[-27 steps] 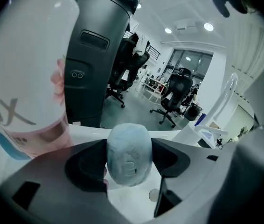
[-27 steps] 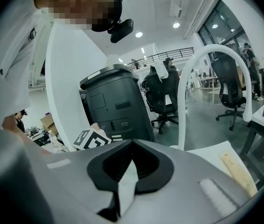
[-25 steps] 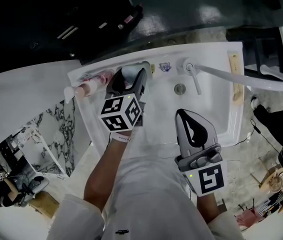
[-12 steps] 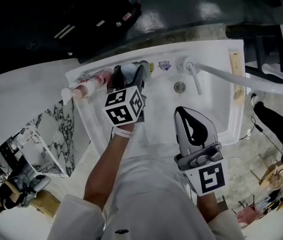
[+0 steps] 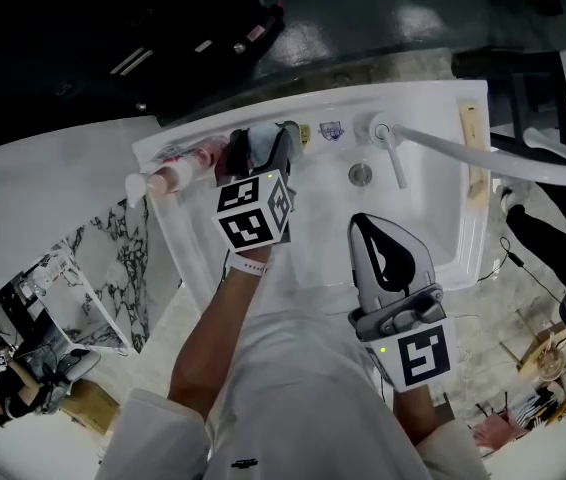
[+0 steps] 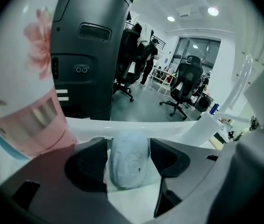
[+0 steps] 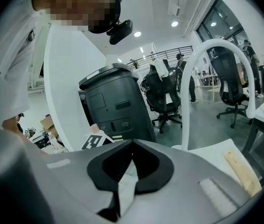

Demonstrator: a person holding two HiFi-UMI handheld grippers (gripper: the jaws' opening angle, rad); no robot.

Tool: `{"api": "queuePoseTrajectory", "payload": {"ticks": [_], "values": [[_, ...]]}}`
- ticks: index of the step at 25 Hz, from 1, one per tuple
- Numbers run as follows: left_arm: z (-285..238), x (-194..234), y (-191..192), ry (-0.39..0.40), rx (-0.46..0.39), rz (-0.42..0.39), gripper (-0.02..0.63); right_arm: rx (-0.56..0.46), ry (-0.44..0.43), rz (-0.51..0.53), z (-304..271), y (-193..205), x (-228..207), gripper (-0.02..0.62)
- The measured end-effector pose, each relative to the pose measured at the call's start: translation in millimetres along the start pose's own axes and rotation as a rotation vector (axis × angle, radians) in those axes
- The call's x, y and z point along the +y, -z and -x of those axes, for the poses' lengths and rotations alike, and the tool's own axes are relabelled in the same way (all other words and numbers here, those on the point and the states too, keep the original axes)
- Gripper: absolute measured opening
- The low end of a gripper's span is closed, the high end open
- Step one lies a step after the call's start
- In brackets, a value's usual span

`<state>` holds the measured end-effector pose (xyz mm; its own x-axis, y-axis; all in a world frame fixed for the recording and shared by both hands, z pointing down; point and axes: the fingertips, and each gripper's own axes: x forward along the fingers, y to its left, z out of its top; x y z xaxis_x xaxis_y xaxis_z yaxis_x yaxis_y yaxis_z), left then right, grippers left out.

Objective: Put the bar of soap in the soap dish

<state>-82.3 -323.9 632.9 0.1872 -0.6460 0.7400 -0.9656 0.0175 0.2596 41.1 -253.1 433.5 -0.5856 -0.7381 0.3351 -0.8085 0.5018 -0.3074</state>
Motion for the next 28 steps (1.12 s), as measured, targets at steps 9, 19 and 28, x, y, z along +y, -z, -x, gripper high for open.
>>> {"api": "queuePoseTrajectory", "payload": {"ticks": [9,19,28], "values": [[14.2,-1.8,-4.7,0.003,-0.019,-0.009,0.293,-0.013,-0.004,0.011,4.5,-7.0,6.5,0.006],[43.5,-12.6,1.1,0.045,-0.028,-0.029,0.261,-0.051,-0.006,0.028,18.9,-18.9,20.6,0.006],[74.9,-15.5,8.0,0.074,-0.030,-0.041,0.142,-0.060,0.005,0.070,43.8,-22.7,31.0,0.006]]}}
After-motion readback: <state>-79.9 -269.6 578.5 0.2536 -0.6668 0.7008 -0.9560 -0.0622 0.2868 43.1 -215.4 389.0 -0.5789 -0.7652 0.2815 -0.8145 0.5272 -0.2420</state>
